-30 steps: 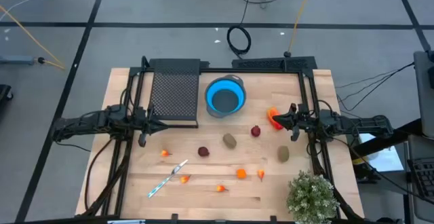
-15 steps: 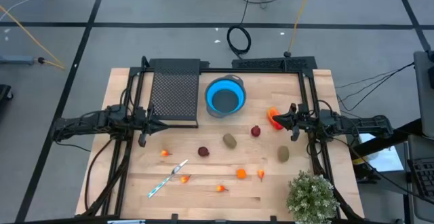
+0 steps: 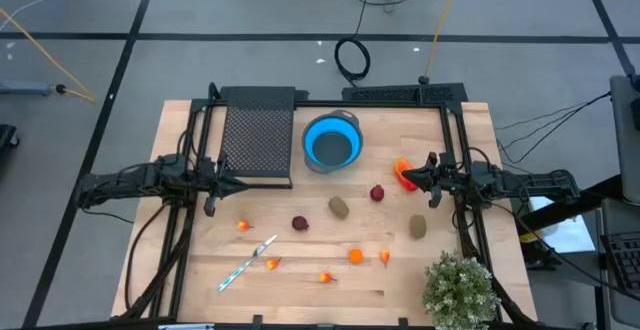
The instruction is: Pick & Place Fruit
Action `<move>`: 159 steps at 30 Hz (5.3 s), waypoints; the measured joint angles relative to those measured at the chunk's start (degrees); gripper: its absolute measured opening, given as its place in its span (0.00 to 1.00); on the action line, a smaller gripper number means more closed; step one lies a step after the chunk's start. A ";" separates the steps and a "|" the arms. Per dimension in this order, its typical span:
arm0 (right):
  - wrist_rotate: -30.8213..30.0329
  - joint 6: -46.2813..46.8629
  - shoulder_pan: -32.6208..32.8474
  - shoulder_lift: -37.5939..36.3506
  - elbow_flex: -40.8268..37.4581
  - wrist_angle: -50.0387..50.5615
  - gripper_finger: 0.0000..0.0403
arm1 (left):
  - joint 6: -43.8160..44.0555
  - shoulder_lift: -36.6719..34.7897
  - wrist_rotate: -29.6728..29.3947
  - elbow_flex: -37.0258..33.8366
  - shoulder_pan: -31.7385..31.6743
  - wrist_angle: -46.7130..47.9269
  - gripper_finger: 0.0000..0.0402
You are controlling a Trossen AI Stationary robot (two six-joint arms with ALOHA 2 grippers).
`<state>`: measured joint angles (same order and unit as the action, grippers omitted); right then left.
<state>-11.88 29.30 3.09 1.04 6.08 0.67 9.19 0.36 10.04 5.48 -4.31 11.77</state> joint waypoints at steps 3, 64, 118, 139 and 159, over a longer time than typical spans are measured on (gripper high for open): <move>0.00 0.00 0.00 0.00 0.00 0.02 0.00 | 0.00 0.00 0.00 0.00 0.02 0.00 0.06; -0.02 -1.49 0.00 0.00 -0.04 -6.36 0.00 | -0.26 0.00 0.40 0.00 0.00 0.02 0.06; 11.74 -15.63 -32.30 75.05 52.87 21.89 0.20 | -13.81 0.01 1.05 0.31 0.02 -11.62 0.06; 22.45 -18.29 -42.86 86.75 52.88 11.95 0.61 | -11.94 25.81 -13.15 12.02 -0.22 -11.99 0.06; 22.66 -18.08 -42.51 87.12 52.79 14.08 0.61 | -13.20 30.77 -12.61 17.79 -0.16 -7.75 0.06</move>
<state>10.78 11.22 -39.42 88.16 58.87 14.75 -4.01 31.14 -2.57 23.27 -4.47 4.02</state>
